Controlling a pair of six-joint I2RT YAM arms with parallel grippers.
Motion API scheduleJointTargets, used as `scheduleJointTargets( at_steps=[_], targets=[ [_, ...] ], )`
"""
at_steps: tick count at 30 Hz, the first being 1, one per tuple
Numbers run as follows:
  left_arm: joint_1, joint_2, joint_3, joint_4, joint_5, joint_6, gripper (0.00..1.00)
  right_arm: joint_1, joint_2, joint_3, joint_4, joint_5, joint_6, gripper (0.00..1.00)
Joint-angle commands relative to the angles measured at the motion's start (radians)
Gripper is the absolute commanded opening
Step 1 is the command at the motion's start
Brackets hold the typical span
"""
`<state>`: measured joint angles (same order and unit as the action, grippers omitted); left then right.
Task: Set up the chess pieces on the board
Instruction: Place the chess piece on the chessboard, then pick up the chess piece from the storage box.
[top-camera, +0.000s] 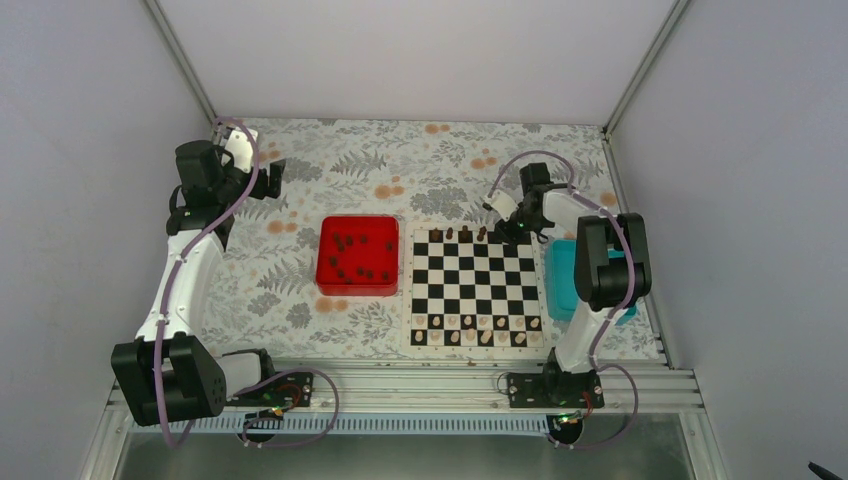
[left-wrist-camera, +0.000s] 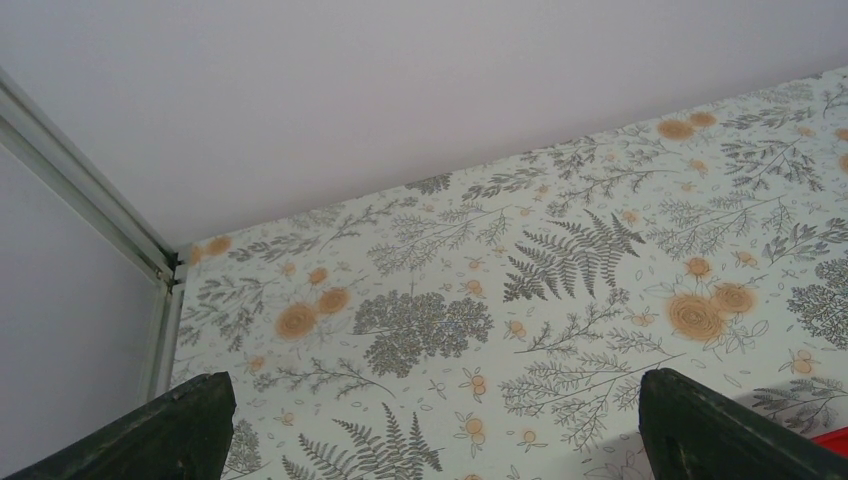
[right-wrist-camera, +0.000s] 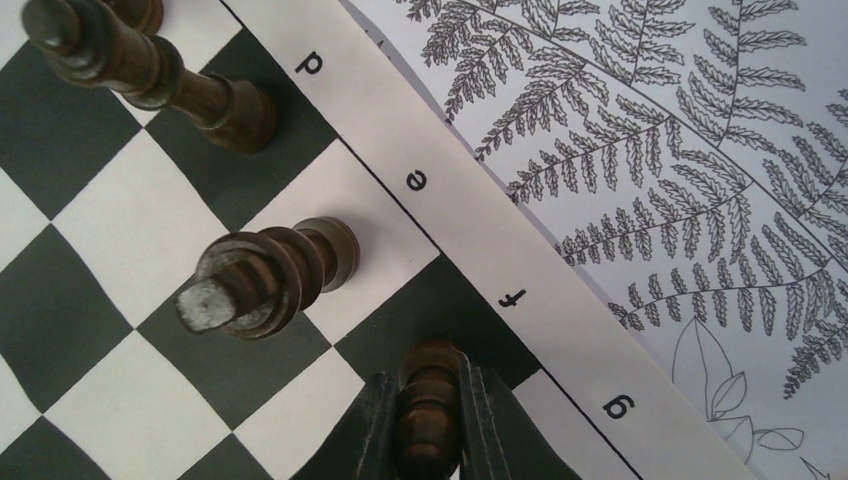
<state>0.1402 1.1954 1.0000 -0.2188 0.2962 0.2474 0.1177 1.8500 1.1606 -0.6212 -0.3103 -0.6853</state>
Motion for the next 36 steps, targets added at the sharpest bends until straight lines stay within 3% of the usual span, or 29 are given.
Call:
scheduleJointTargets(
  at_steps=[1, 13, 17, 21, 26, 36],
  targets=[
    [0.006, -0.011, -0.007, 0.011, -0.002, 0.005, 1.0, 0.011, 0.017, 0.006, 0.003, -0.004, 0.002, 0.08],
    [0.009, -0.017, -0.006, 0.007, -0.002, 0.004, 1.0, 0.007, -0.108, 0.015, 0.026, 0.032, 0.025, 0.35],
    [0.012, -0.023, -0.008, 0.009, 0.004, 0.003, 1.0, 0.005, -0.196, 0.097, -0.057, 0.032, 0.019, 0.39],
    [0.013, -0.02, -0.006, 0.01, 0.016, 0.001, 1.0, 0.023, -0.235, 0.283, -0.164, -0.017, 0.032, 0.42],
    [0.013, -0.021, -0.005, 0.009, 0.021, 0.001, 1.0, 0.197, -0.179, 0.473, -0.223, 0.055, 0.047, 0.45],
    [0.013, -0.026, -0.006, 0.003, 0.027, 0.003, 1.0, 0.592, 0.2, 0.846, -0.289, 0.1, 0.054, 0.44]
  ],
)
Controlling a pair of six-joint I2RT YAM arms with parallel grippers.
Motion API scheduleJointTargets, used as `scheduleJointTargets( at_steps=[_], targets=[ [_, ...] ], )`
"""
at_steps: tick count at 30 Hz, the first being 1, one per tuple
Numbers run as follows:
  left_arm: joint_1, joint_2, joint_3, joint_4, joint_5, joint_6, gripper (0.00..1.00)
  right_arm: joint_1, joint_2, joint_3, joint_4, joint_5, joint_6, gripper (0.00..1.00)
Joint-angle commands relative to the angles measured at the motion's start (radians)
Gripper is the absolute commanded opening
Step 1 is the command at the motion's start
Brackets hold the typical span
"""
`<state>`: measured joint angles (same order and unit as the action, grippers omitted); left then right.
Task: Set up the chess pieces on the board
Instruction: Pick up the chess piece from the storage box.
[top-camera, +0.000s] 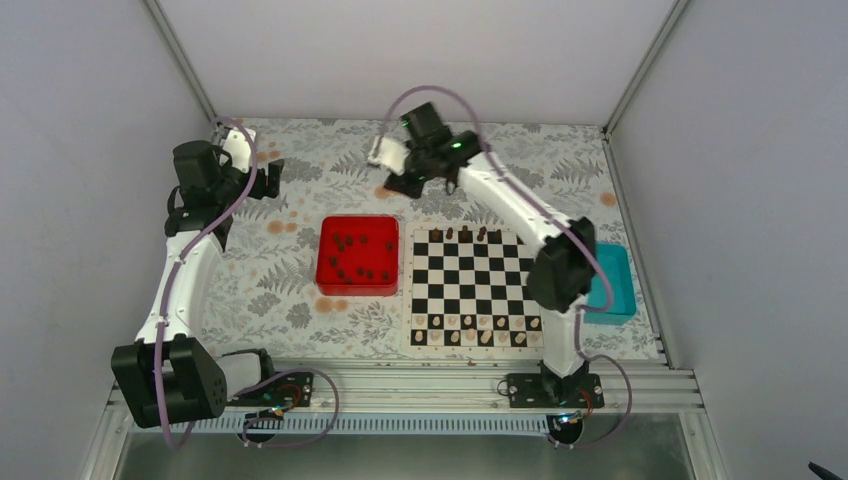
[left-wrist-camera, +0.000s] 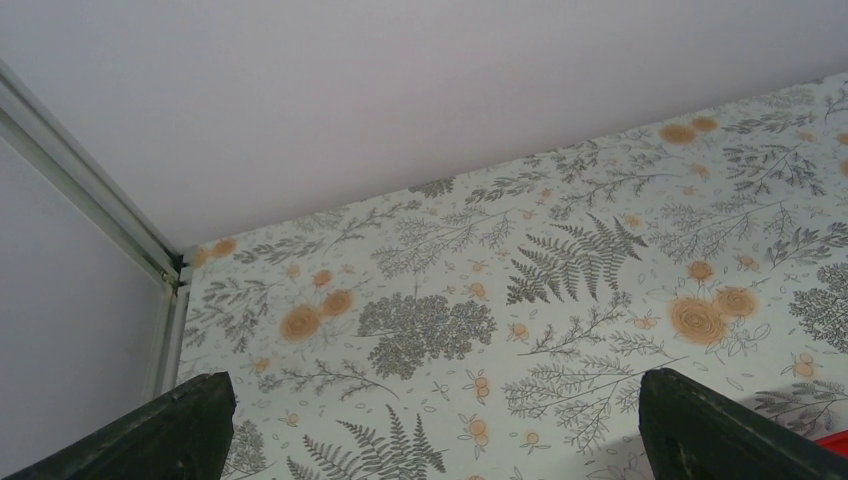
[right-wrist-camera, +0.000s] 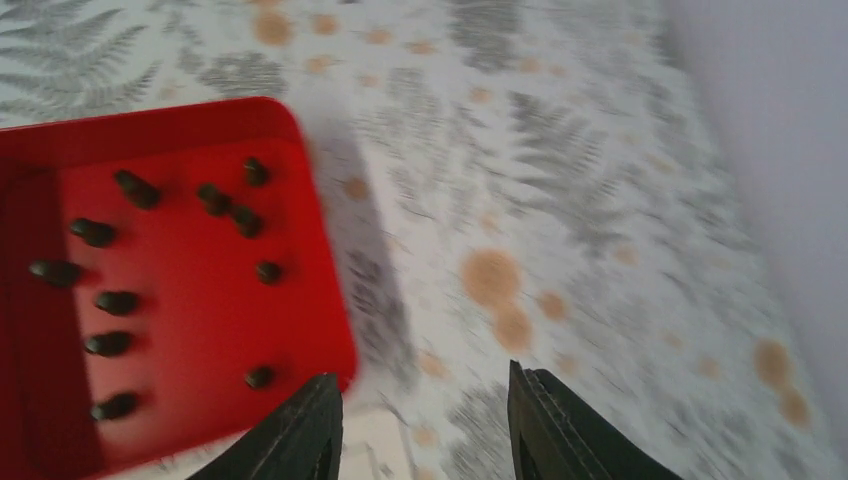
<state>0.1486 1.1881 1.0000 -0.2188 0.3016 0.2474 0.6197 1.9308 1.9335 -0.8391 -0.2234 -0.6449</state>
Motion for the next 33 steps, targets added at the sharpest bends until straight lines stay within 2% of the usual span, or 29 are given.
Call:
scheduleJointTargets(
  at_steps=[1, 8, 14, 33],
  targets=[
    [0.005, -0.017, -0.005, 0.002, 0.021, 0.003, 1.0, 0.115, 0.158, 0.095, -0.074, 0.009, 0.015, 0.44],
    [0.006, -0.011, -0.007, 0.005, 0.024, 0.005, 1.0, 0.225, 0.303, 0.154, -0.011, -0.036, 0.02, 0.43],
    [0.006, -0.01, -0.01, 0.009, 0.028, 0.007, 1.0, 0.276, 0.39, 0.208, -0.033, -0.099, 0.02, 0.43],
    [0.011, -0.018, -0.015, 0.015, 0.024, 0.004, 1.0, 0.358, 0.492, 0.213, 0.018, -0.09, 0.025, 0.44]
  ],
)
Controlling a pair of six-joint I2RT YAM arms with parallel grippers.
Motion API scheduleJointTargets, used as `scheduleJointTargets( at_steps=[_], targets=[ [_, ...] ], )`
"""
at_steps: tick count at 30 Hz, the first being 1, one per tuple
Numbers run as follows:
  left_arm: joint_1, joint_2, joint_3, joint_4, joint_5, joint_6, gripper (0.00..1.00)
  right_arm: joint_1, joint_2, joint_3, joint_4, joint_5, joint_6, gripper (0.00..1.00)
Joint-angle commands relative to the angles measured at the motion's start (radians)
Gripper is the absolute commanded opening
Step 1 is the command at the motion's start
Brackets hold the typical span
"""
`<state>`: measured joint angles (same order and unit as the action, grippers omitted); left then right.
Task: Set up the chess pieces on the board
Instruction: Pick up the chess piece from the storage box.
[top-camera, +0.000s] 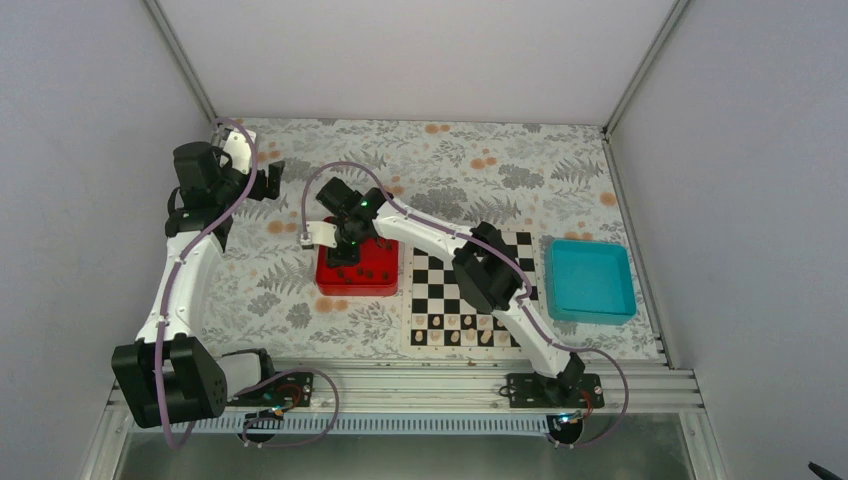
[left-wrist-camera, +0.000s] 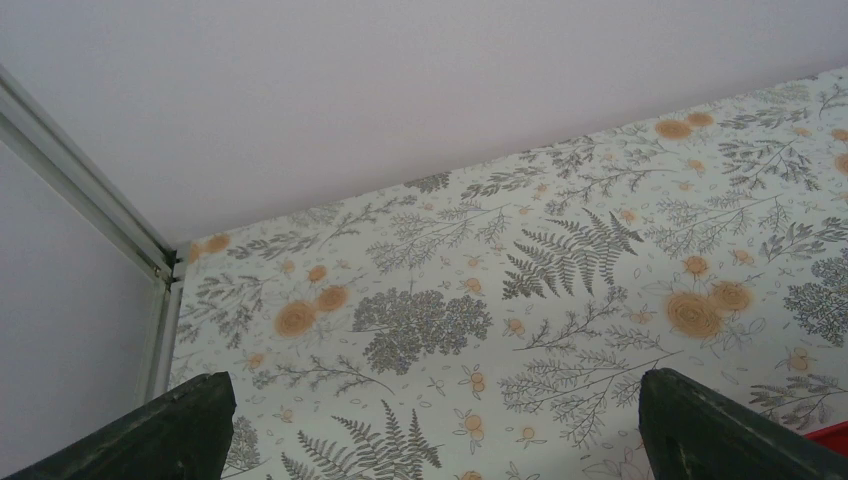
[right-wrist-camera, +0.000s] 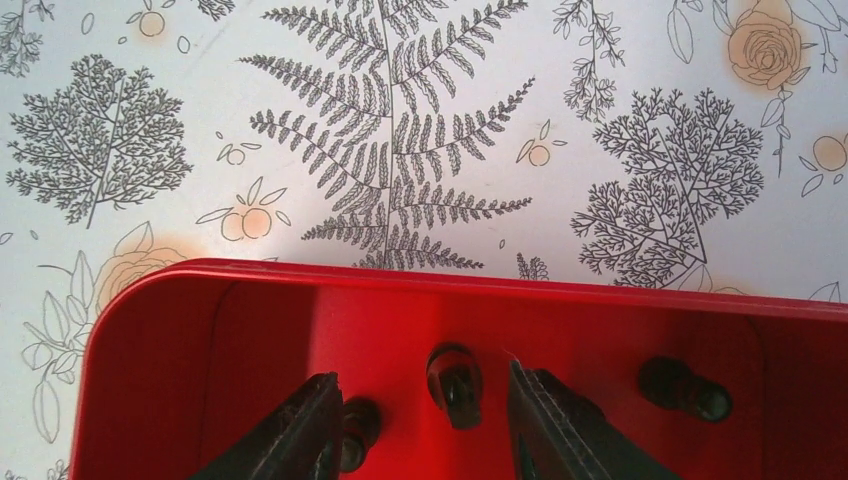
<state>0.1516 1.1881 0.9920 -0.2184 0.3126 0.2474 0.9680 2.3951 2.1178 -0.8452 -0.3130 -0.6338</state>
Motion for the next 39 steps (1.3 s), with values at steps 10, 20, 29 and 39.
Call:
scheduleJointTargets(
  at_steps=[10, 20, 29, 39],
  targets=[
    [0.012, -0.018, -0.009, 0.015, 0.019, 0.006, 1.0, 0.009, 0.061, 0.026, 0.032, 0.037, 0.004, 0.4],
    [0.014, -0.015, -0.01, 0.011, 0.037, 0.01, 1.0, 0.009, 0.08, 0.046, 0.023, 0.049, 0.014, 0.17],
    [0.016, -0.018, -0.01, 0.008, 0.039, 0.011, 1.0, -0.014, -0.011, 0.063, -0.003, 0.029, 0.032, 0.04],
    [0.016, -0.02, -0.007, 0.01, 0.041, 0.009, 1.0, -0.262, -0.401, -0.206, -0.018, 0.044, 0.032, 0.04]
  ],
)
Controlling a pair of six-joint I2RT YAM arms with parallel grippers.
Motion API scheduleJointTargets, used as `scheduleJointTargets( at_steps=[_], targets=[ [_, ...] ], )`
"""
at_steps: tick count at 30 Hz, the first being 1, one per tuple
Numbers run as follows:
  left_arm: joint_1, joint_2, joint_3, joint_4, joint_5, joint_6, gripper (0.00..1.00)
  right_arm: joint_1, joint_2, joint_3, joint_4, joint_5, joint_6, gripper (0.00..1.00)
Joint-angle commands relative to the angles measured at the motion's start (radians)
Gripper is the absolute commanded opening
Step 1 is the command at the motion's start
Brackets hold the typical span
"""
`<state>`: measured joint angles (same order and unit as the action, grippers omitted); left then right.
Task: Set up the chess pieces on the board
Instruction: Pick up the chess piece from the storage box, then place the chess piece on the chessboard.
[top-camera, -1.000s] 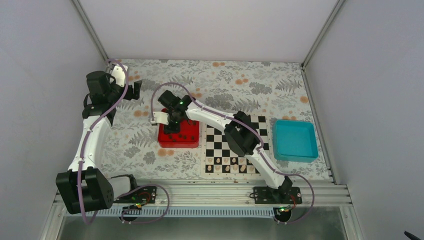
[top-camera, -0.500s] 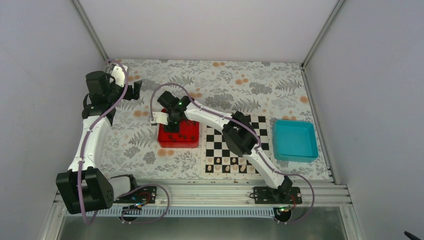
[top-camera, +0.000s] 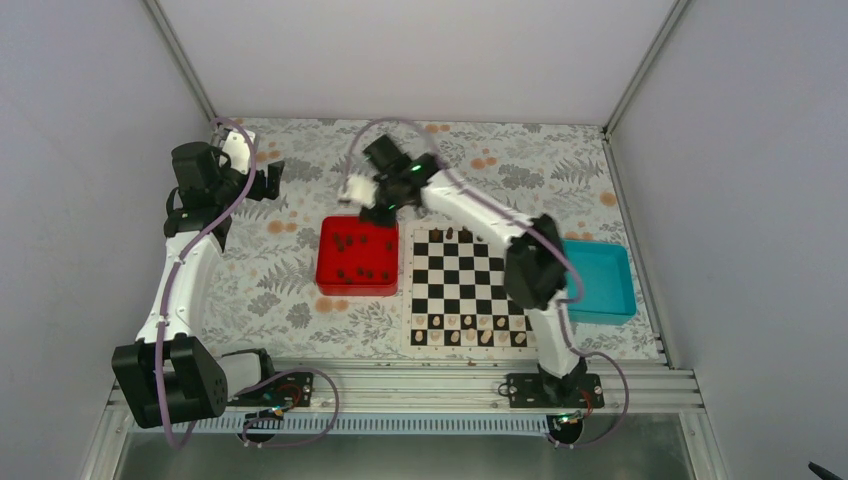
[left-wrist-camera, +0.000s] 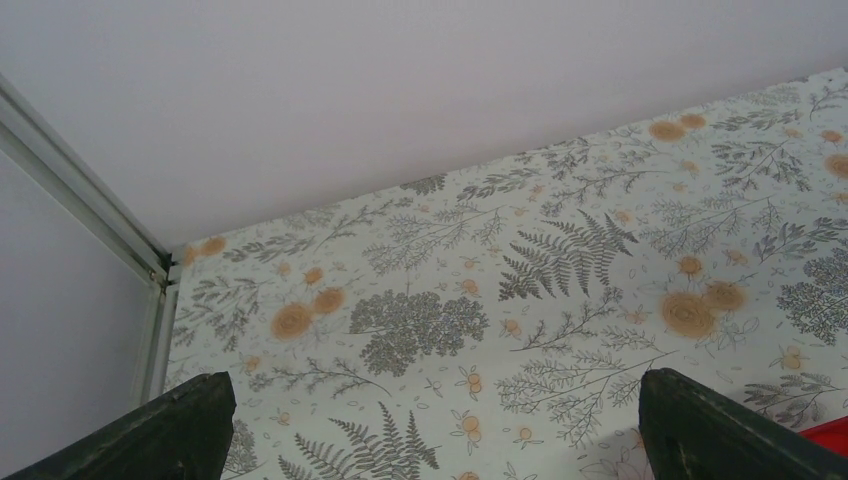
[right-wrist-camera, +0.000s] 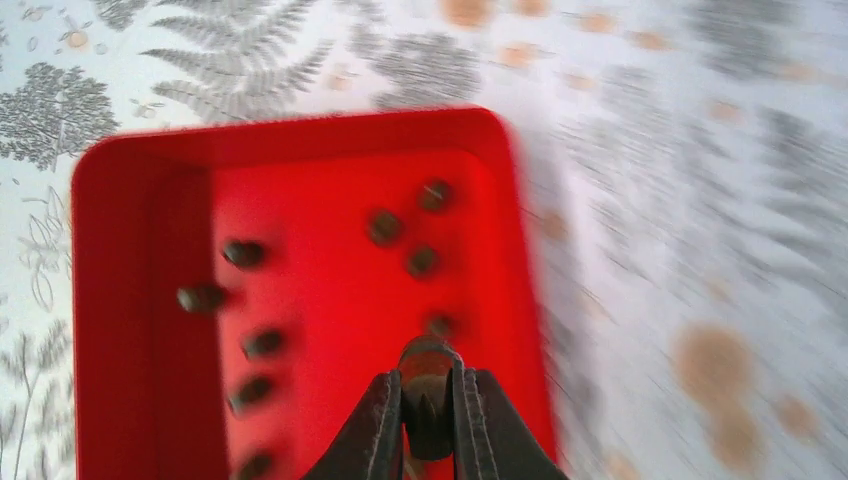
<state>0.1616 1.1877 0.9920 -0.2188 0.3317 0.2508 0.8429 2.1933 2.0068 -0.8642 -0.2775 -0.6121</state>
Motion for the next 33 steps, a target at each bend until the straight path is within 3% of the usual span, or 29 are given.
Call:
scheduleJointTargets(
  at_steps=[1, 8, 15, 20, 33],
  targets=[
    [0.007, -0.02, -0.006, 0.009, 0.023, 0.005, 1.0, -0.182, -0.248, -0.137, 0.01, 0.008, 0.014, 0.04],
    [0.007, -0.02, -0.006, 0.007, 0.023, 0.004, 1.0, -0.495, -0.501, -0.434, 0.078, -0.006, 0.008, 0.04],
    [0.007, -0.022, -0.003, 0.004, 0.028, 0.003, 1.0, -0.718, -0.595, -0.693, 0.149, -0.012, -0.042, 0.04],
    [0.007, -0.022, -0.001, 0.001, 0.029, 0.002, 1.0, -0.775, -0.562, -0.797, 0.199, 0.011, -0.053, 0.04],
    [0.007, -0.019, 0.003, -0.004, 0.031, 0.002, 1.0, -0.793, -0.414, -0.869, 0.243, 0.045, -0.052, 0.05]
  ],
)
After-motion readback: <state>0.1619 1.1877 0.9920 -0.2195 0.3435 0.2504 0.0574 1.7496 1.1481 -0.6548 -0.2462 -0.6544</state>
